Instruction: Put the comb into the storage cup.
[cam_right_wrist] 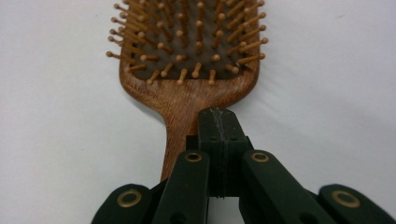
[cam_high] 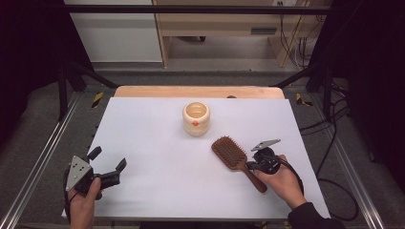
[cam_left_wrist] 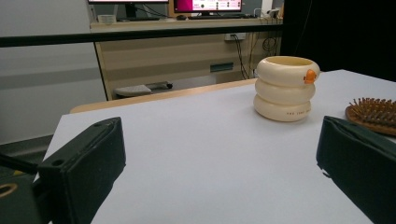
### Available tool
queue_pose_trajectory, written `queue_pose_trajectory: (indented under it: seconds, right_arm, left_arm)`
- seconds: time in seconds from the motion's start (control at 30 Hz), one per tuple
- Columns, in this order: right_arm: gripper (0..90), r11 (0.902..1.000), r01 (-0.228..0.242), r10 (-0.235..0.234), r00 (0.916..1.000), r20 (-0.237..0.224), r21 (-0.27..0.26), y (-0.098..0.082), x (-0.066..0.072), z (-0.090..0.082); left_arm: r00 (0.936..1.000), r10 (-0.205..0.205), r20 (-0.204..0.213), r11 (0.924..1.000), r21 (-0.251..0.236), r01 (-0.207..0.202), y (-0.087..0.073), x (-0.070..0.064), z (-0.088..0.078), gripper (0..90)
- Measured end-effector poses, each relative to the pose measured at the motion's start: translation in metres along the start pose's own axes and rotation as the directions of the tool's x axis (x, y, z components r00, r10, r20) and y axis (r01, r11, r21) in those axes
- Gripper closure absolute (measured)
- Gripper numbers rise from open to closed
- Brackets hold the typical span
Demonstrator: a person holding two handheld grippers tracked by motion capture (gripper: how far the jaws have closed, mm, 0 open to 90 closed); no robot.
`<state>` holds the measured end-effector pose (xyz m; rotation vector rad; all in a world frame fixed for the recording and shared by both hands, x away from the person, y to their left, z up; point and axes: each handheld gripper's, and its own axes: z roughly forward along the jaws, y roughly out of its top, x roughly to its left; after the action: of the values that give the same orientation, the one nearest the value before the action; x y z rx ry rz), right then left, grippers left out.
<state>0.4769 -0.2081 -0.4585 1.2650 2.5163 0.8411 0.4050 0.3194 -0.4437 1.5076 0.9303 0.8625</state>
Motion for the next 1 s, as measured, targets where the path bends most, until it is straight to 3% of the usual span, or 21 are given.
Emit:
queue_pose_trajectory:
  seconds: [0.57, 0.93, 1.0]
  right_arm:
    - [90.0, 0.9999, -0.009, 0.009, 0.9998, -0.016, 0.007, -0.001, 0.009, -0.001]
    - [89.7, 0.9990, -0.022, 0.021, 0.9997, -0.014, -0.038, 0.000, 0.012, -0.017]
    - [79.8, 0.9991, -0.028, 0.027, 0.9994, -0.020, -0.033, 0.001, 0.017, -0.020]
  left_arm:
    - [1.0000, 0.001, -0.001, 1.0000, 0.001, -0.001, 0.000, 0.000, 0.000, 1.4]
    - [1.0000, 0.000, 0.000, 1.0000, 0.001, 0.000, 0.000, 0.000, 0.000, 1.4]
    - [1.0000, 0.002, 0.000, 1.0000, 0.000, -0.002, 0.000, 0.000, 0.000, 1.4]
